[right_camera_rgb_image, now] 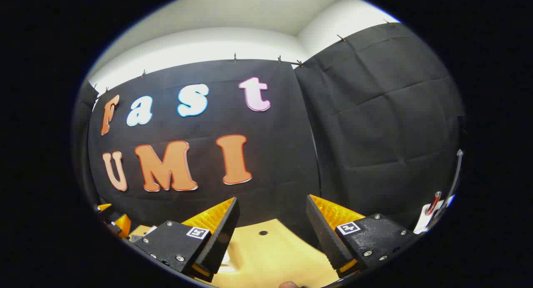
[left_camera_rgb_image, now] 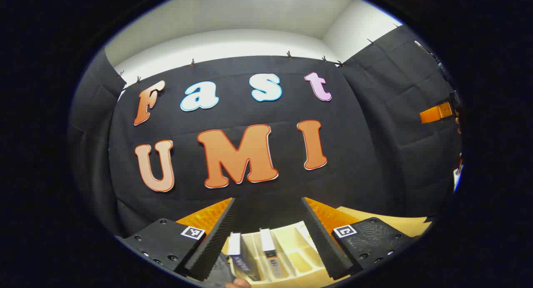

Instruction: Open the schoolbag, grab two books from the bookshelf and put them into the schoolbag.

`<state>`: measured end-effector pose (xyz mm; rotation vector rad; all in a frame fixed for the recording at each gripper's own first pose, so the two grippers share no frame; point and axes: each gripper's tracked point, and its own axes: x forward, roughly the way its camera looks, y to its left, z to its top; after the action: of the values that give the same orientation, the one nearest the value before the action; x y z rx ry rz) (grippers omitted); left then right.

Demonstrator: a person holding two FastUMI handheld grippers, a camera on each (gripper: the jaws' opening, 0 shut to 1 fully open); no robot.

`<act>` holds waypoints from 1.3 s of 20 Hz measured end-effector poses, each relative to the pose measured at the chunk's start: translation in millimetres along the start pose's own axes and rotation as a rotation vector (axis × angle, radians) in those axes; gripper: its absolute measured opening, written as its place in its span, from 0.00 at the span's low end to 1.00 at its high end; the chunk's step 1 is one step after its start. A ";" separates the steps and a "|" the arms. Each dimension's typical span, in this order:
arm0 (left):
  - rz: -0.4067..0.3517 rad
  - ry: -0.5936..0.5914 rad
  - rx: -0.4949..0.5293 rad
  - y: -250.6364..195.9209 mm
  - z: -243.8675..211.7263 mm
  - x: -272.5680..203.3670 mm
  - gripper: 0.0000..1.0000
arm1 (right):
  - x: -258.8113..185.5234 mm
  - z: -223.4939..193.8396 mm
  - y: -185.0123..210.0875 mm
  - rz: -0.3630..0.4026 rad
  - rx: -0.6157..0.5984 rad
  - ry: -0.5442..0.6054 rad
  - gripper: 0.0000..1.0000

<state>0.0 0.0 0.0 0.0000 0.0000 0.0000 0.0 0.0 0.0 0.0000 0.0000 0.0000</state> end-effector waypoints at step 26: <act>0.535 0.112 -0.128 280.6 -21.8 -56.0 0.96 | 41.3 -92.1 223.9 0.328 -0.158 0.211 1.00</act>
<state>-56.0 280.6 -21.8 -0.1284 0.1118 0.5352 41.3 223.9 -92.1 -0.1581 0.2107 0.3285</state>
